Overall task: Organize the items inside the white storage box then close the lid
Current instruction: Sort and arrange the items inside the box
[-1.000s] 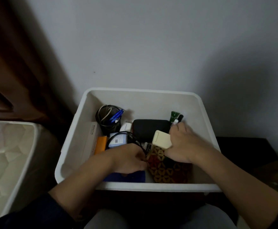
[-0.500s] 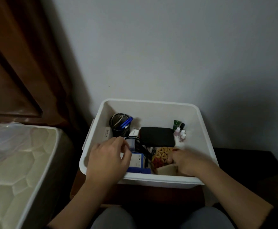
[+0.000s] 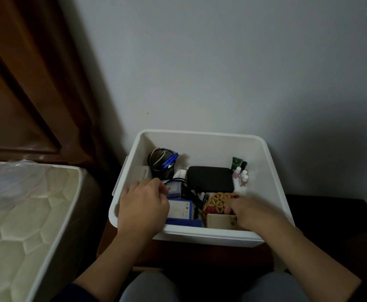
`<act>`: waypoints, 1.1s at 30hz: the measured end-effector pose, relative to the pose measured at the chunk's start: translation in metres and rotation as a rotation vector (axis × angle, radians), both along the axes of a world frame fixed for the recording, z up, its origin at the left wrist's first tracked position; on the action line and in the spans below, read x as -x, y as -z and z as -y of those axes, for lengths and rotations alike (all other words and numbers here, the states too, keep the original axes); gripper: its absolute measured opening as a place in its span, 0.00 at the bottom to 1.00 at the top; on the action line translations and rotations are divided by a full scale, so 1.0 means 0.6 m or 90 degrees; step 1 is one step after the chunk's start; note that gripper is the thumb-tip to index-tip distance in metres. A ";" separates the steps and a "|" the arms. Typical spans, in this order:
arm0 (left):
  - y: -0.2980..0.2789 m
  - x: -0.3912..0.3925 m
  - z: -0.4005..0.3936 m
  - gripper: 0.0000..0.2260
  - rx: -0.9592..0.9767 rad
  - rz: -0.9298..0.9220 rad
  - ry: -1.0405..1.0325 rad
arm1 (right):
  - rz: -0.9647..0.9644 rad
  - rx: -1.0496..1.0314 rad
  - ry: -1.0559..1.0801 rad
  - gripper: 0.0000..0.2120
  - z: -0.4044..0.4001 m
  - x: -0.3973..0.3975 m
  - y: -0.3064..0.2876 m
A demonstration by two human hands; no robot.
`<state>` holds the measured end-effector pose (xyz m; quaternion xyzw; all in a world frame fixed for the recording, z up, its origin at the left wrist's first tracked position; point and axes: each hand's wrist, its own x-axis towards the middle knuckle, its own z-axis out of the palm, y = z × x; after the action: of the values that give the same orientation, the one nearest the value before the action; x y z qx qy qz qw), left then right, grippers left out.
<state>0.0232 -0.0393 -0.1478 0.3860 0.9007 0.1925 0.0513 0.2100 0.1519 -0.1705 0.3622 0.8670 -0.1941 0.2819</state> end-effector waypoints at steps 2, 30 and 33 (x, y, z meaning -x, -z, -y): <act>0.003 0.001 -0.001 0.08 0.015 -0.009 0.006 | -0.021 0.010 0.011 0.15 -0.001 0.002 0.004; -0.010 0.036 0.005 0.29 0.072 -0.086 -0.140 | -0.106 0.226 -0.090 0.18 0.090 0.149 -0.016; -0.017 0.035 0.006 0.28 0.073 -0.084 -0.142 | -0.151 0.236 -0.067 0.14 0.081 0.141 -0.033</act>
<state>0.0022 -0.0429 -0.1379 0.2914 0.9491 0.1194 -0.0080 0.1252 0.1032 -0.1508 0.2333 0.8611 -0.3765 0.2496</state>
